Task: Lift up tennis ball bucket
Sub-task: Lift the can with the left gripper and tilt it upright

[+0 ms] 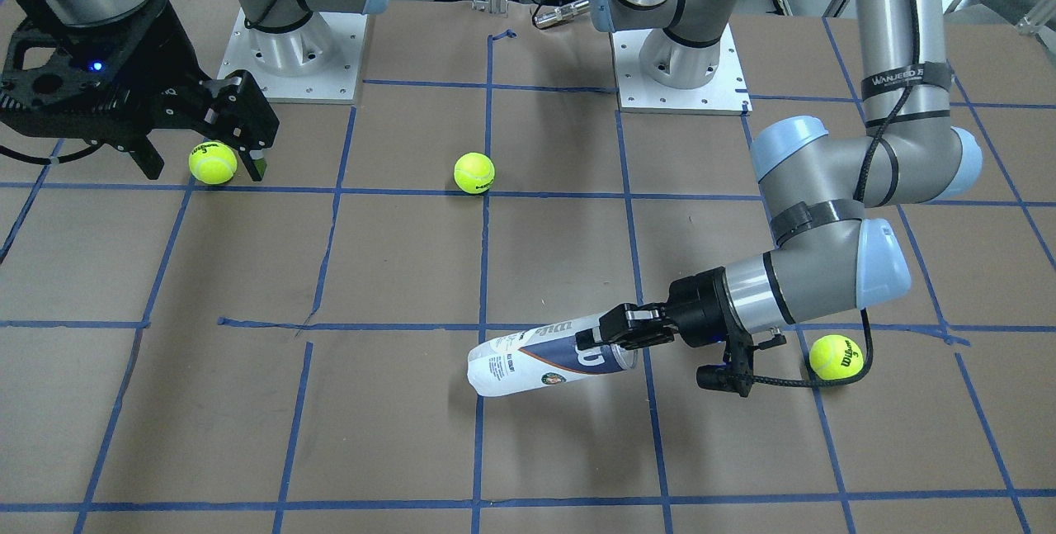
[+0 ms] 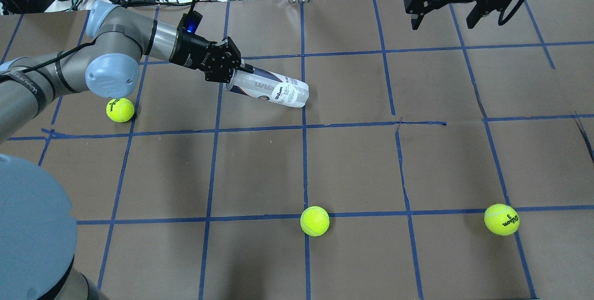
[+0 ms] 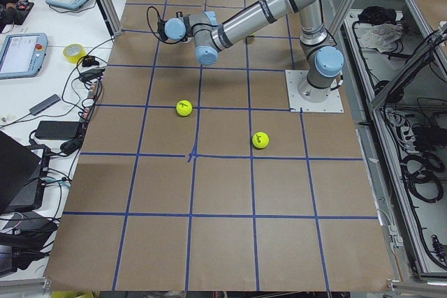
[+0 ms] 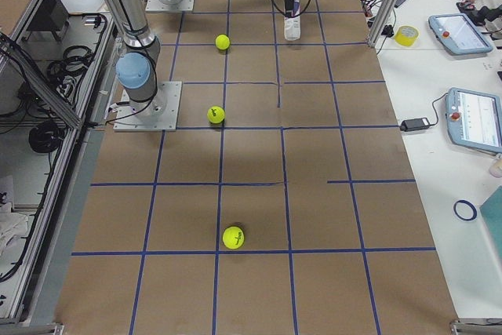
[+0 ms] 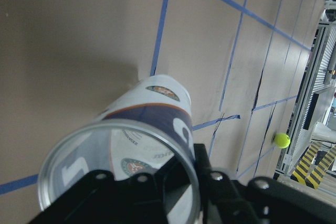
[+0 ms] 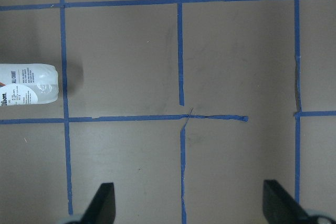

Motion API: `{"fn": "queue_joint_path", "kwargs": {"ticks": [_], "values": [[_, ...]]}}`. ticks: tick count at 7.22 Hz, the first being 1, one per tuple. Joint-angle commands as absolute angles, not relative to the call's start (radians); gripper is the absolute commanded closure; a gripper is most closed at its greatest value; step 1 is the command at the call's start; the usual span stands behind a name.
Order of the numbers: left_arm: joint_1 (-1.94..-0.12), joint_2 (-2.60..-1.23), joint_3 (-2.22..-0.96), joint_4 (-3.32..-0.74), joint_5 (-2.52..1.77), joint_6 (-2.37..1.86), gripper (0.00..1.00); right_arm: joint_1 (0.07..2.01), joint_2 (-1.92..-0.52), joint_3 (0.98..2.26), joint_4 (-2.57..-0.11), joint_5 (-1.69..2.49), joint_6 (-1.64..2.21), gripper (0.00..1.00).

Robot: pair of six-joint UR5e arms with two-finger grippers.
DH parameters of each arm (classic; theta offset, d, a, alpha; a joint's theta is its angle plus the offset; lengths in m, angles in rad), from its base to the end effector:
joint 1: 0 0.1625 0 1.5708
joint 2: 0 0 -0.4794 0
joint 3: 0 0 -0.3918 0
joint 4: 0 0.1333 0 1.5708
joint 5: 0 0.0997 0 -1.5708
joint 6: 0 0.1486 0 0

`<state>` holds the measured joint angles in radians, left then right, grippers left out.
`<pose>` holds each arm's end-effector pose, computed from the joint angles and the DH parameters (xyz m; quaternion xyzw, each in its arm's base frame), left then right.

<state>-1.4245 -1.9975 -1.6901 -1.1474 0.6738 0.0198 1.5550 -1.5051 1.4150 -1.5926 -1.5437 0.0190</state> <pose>-0.1563 -0.6506 0.2912 0.0834 -0.8959 -0.0191 0.4359 0.1288 -0.5394 0.5396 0.0166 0.9982 -0.0559 0.0136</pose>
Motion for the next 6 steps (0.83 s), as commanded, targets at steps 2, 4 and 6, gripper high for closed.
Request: {"fn": "queue_joint_path", "kwargs": {"ticks": [2,4,6], "values": [[-1.494,-1.927,-1.585,-1.157,0.808,-0.165,1.0,1.557,-1.514,1.433,-1.592,-1.548,0.028,0.0],[-1.558,-1.908,-1.463,-1.241,1.072,-0.201,1.0,1.557,-1.513,1.434,-1.592,-1.546,0.026,0.0],[-1.665,-1.931,-1.373,-1.259,1.419,-0.227,1.0,1.559,-1.514,1.436,-1.591,-1.542,0.026,0.0]]}}
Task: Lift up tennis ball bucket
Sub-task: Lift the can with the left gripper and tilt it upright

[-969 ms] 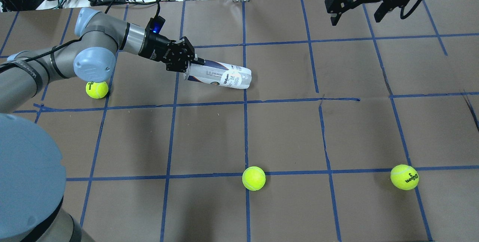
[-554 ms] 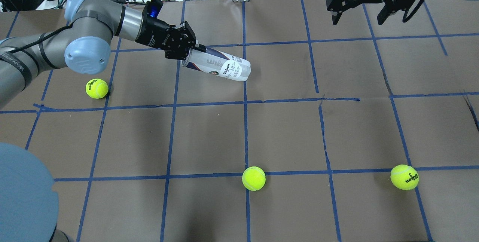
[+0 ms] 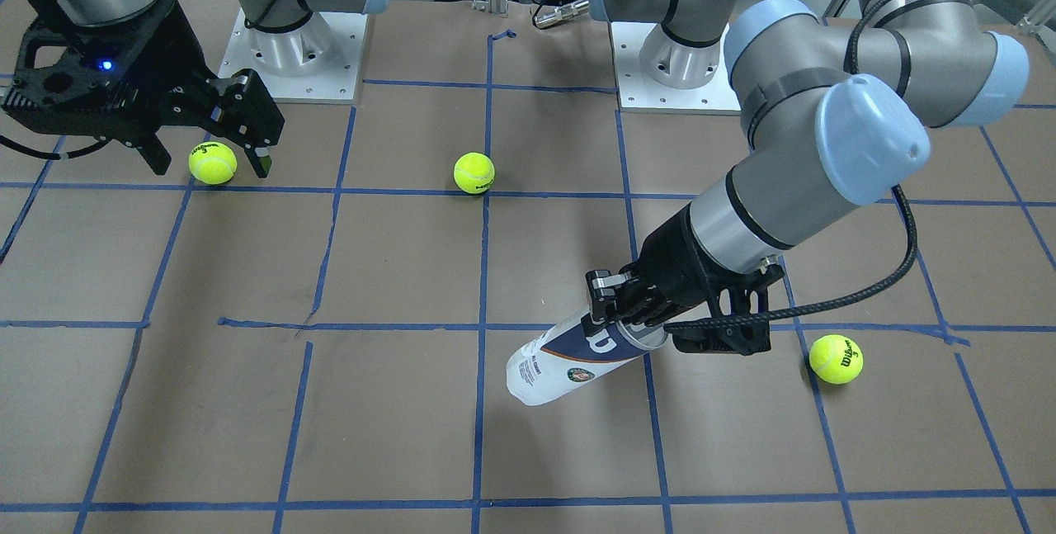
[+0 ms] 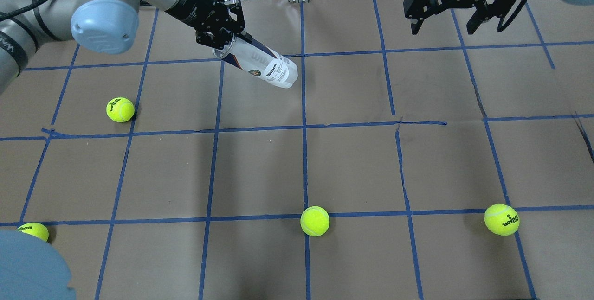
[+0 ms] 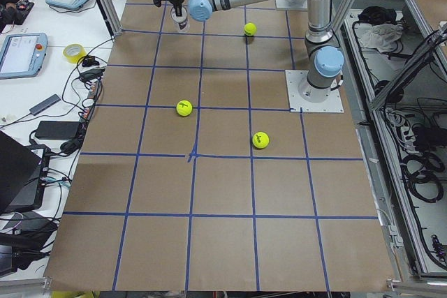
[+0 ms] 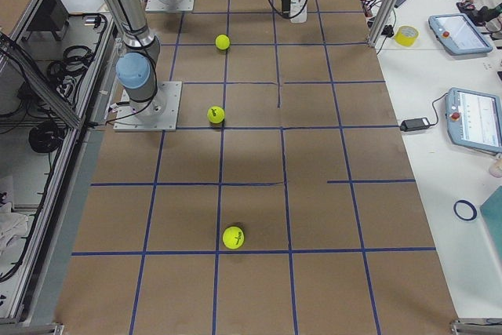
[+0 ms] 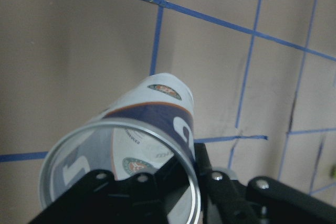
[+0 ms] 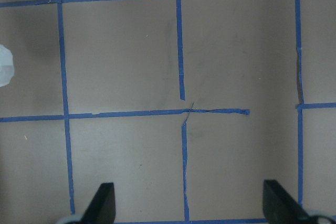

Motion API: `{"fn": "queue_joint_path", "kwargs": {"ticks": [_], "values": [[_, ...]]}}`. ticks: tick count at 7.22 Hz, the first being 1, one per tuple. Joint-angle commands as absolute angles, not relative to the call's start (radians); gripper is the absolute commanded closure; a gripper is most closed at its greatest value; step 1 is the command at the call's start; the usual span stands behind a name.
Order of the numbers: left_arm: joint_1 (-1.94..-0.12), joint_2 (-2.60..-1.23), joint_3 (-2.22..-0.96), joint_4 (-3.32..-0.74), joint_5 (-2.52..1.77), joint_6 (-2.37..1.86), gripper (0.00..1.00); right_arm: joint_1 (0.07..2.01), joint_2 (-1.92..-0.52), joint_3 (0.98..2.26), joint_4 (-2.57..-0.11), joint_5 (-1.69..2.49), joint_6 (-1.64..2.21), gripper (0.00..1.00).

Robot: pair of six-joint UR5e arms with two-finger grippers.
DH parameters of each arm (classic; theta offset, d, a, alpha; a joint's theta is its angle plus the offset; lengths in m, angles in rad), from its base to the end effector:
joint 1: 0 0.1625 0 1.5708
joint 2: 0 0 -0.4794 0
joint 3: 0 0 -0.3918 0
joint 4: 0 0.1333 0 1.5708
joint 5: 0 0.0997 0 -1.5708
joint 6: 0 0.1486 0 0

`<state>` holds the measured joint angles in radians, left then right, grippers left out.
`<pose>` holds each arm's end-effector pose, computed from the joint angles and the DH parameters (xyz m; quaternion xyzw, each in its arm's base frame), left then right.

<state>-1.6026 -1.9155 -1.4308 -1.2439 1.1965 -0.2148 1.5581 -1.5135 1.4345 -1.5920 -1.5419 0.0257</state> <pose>-0.2086 -0.6551 0.4089 0.0783 -0.9776 0.0367 0.1917 0.1308 -0.5338 0.5342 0.0184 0.9985 -0.0500 0.0148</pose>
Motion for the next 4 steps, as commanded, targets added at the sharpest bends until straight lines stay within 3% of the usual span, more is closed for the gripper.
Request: {"fn": "queue_joint_path", "kwargs": {"ticks": [1,4], "values": [[-1.701,-1.948,-1.344,-1.273,1.519,-0.227,1.0,1.559,-1.514,1.436,-1.591,-1.543,0.026,0.0],[-1.813,-2.032,-1.336,-1.212,1.678,-0.269,1.0,1.559,-1.514,1.437,-1.591,-1.546,0.028,0.0]]}}
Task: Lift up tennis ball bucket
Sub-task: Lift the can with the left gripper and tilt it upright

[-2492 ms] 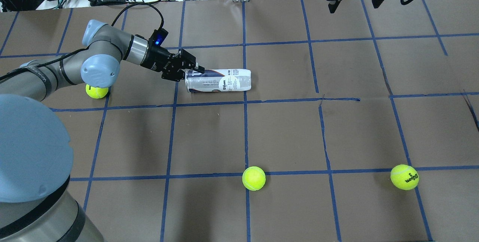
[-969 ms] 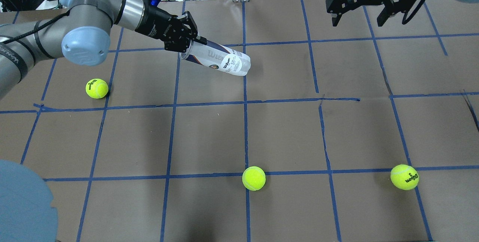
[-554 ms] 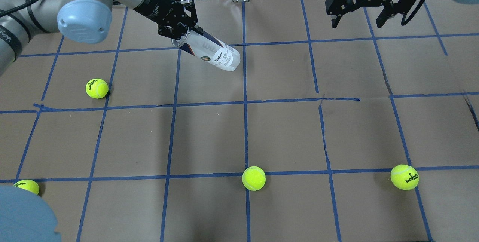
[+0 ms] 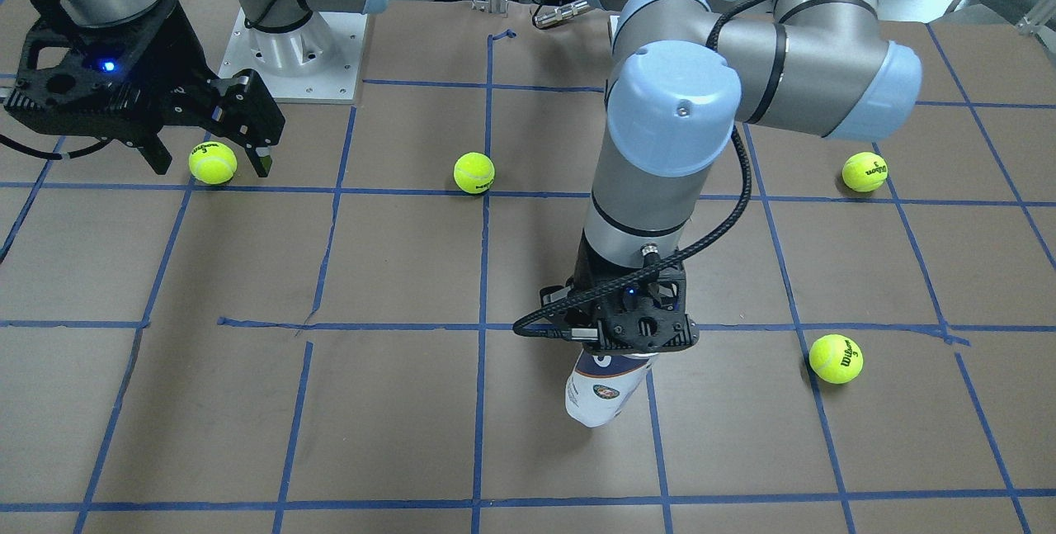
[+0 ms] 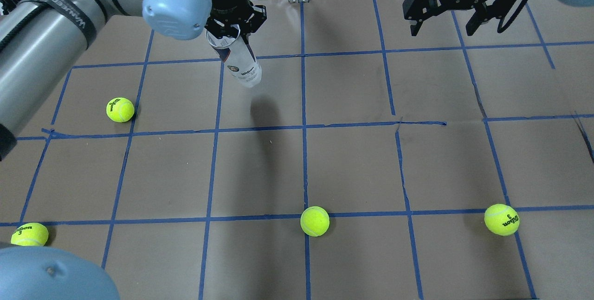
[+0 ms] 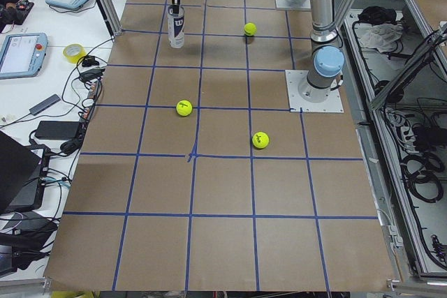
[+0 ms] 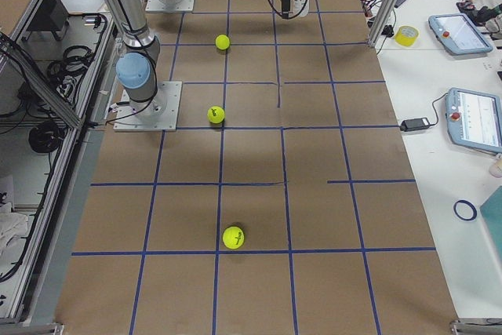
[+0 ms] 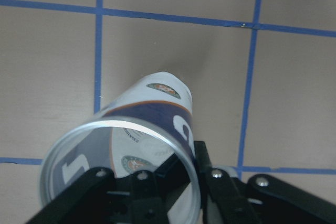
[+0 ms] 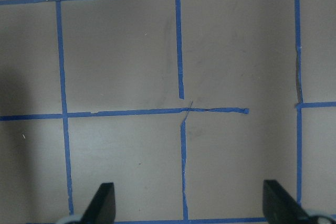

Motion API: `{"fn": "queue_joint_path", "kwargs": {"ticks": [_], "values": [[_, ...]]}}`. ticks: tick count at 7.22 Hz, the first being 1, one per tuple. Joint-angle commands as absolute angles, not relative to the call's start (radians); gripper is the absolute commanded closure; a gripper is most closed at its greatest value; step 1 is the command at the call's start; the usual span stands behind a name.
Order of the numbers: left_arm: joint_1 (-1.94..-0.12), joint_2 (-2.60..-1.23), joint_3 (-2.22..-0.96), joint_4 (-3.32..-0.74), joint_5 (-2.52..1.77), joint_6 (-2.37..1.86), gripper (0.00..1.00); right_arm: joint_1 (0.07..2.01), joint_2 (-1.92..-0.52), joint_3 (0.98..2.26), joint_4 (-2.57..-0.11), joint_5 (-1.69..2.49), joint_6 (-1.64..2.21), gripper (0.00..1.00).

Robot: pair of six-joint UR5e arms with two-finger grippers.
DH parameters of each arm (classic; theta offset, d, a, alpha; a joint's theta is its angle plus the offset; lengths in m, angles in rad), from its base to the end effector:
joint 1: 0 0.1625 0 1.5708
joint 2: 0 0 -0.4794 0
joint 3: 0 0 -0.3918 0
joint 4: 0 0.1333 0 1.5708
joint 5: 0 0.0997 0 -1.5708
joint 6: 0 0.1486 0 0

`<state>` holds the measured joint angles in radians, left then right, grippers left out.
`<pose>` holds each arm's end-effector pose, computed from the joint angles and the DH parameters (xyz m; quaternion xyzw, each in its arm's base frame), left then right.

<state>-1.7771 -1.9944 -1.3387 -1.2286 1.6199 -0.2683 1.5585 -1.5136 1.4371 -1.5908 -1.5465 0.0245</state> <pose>-0.2672 -0.6618 0.3932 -0.0327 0.9963 -0.0789 0.0061 0.1304 -0.5333 0.5328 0.0178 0.9986 -0.0482 0.0124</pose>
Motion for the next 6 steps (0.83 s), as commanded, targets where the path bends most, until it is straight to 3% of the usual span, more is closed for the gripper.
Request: {"fn": "queue_joint_path", "kwargs": {"ticks": [1,6], "values": [[-1.834,-2.055,-1.336,-1.194,1.706,-0.262,1.0,1.559,-1.513,1.445,-1.591,-1.548,0.025,0.0],[-1.858,-2.095,-1.336,-1.151,1.703,-0.256,1.0,1.559,-1.522,1.459,-1.598,-1.546,0.023,0.0]]}}
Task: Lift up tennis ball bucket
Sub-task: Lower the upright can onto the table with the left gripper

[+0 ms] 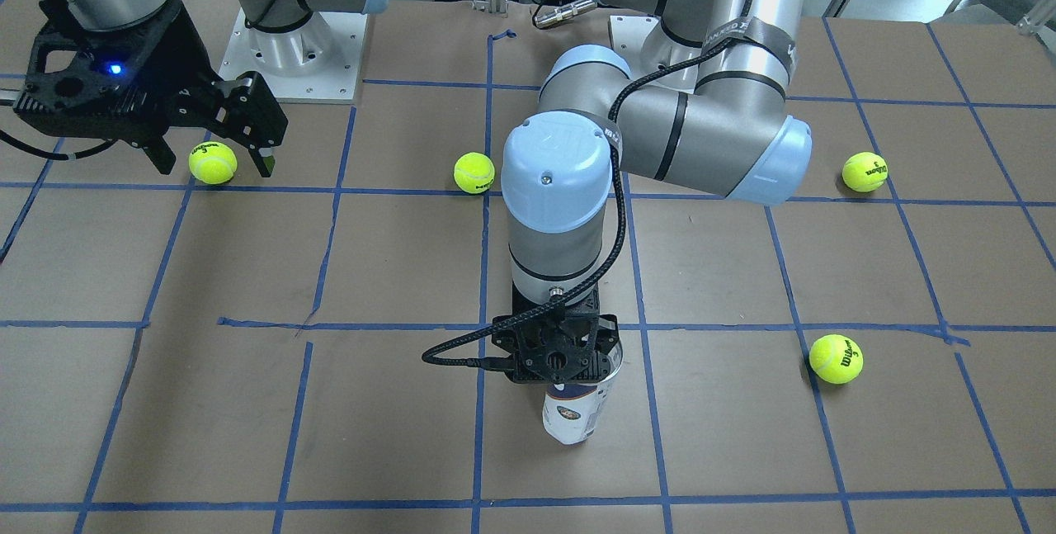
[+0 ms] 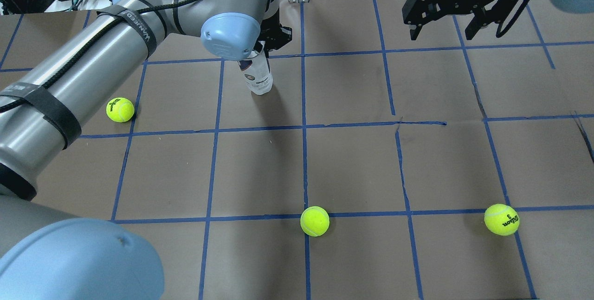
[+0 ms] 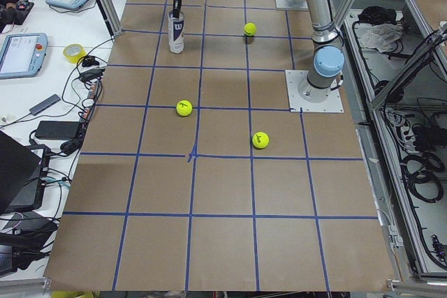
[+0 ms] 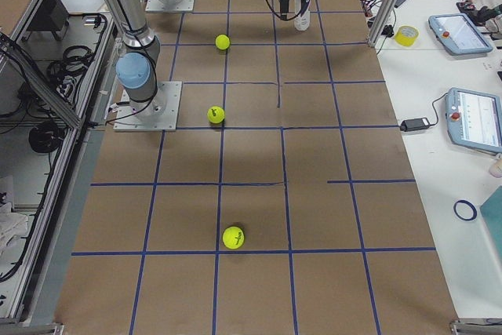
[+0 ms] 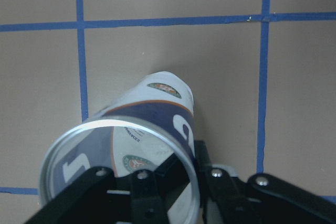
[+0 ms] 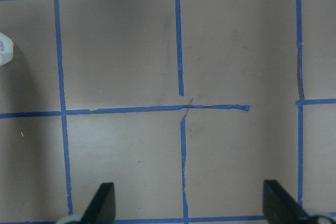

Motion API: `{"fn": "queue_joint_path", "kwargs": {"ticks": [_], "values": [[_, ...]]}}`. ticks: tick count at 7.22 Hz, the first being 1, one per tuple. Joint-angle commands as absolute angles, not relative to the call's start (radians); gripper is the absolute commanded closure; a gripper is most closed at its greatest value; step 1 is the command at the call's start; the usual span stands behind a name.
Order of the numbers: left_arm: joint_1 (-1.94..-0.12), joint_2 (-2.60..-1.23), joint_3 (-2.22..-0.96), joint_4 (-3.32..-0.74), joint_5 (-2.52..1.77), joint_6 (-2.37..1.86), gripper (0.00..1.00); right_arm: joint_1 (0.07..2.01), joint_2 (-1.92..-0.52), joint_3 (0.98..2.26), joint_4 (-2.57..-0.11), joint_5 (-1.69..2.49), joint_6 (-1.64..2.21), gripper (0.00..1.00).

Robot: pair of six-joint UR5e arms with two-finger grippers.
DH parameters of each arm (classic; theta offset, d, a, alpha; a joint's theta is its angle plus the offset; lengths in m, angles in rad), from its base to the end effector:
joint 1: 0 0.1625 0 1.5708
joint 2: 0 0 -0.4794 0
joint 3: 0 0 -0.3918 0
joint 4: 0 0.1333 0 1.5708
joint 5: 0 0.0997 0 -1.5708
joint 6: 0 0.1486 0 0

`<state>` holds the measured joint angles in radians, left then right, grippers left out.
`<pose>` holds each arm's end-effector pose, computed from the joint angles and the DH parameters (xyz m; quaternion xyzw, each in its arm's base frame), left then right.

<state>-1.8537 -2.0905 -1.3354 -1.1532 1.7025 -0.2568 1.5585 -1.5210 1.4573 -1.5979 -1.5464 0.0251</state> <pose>-0.3137 -0.6717 0.3359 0.0086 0.9956 -0.0815 0.0456 0.1304 -0.5293 0.5273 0.0181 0.9987 -0.0453 0.0125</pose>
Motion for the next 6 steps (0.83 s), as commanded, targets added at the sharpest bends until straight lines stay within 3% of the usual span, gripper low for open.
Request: {"fn": "queue_joint_path", "kwargs": {"ticks": [1,6], "values": [[-1.858,-2.097,-1.339,-1.15,1.704,-0.249,0.01,1.559,-1.522,1.459,-1.598,-1.545,0.023,0.0],[-1.865,-2.001,-1.335,-1.163,1.695,-0.239,0.0,1.552,-1.519,1.459,-1.594,-1.551,0.025,0.0]]}}
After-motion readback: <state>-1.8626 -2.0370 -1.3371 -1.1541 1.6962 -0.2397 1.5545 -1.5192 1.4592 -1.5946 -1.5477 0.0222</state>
